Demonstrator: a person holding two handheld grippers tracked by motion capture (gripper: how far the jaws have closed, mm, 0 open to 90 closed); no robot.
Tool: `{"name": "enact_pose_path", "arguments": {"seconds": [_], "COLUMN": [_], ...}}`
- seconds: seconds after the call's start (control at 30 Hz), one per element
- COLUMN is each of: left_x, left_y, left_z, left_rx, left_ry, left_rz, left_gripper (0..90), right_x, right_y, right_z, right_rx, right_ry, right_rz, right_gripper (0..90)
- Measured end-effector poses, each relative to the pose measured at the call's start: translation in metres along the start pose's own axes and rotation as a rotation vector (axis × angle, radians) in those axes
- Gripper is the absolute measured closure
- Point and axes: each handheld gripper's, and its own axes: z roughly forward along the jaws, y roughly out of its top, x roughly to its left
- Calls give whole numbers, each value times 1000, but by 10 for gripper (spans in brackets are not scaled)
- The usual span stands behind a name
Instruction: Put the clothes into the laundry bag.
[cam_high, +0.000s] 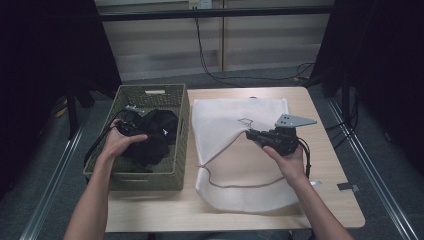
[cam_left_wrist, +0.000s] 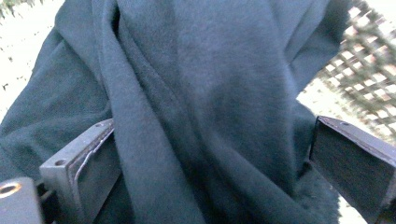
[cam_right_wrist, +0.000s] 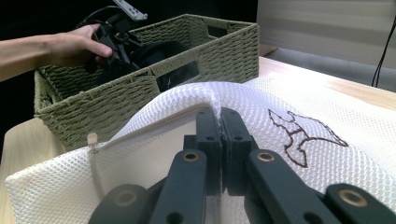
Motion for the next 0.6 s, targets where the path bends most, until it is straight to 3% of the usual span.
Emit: {"name": "enact_pose_path", "arguments": {"seconds": [0.07, 0.2, 0.23, 0.3, 0.37, 0.47, 0.53, 0.6], "left_x": [1, 0, -1, -2, -4, -5, -7, -9], "left_y": [0, -1, -3, -4, -5, -8, -7, -6], "left_z": [3, 11, 14, 18, 21, 26, 28, 30], "left_rx": [-3, 54, 48, 90, 96, 131, 154, 169], "left_ry": [-5, 15, 4, 8, 10, 15, 43, 46], "left_rz": [-16, 21, 3, 38, 30, 62, 100, 108], "left_gripper": [40, 25, 10, 9, 3, 2, 1, 0], "right_x": [0, 0, 0, 0, 0, -1, -1, -1], "right_y": [0, -1, -1, -1, -1, -1, -2, -2], "right_z": [0, 1, 2, 2, 2, 3, 3, 3], "right_rx": [1, 10, 11, 14, 17, 24, 27, 27], "right_ry": [2, 1, 6, 4, 7, 14, 14, 17], "right_rz": [0, 1, 1, 2, 2, 4, 6, 6], "right_gripper": [884, 884, 884, 884, 884, 884, 884, 884]}}
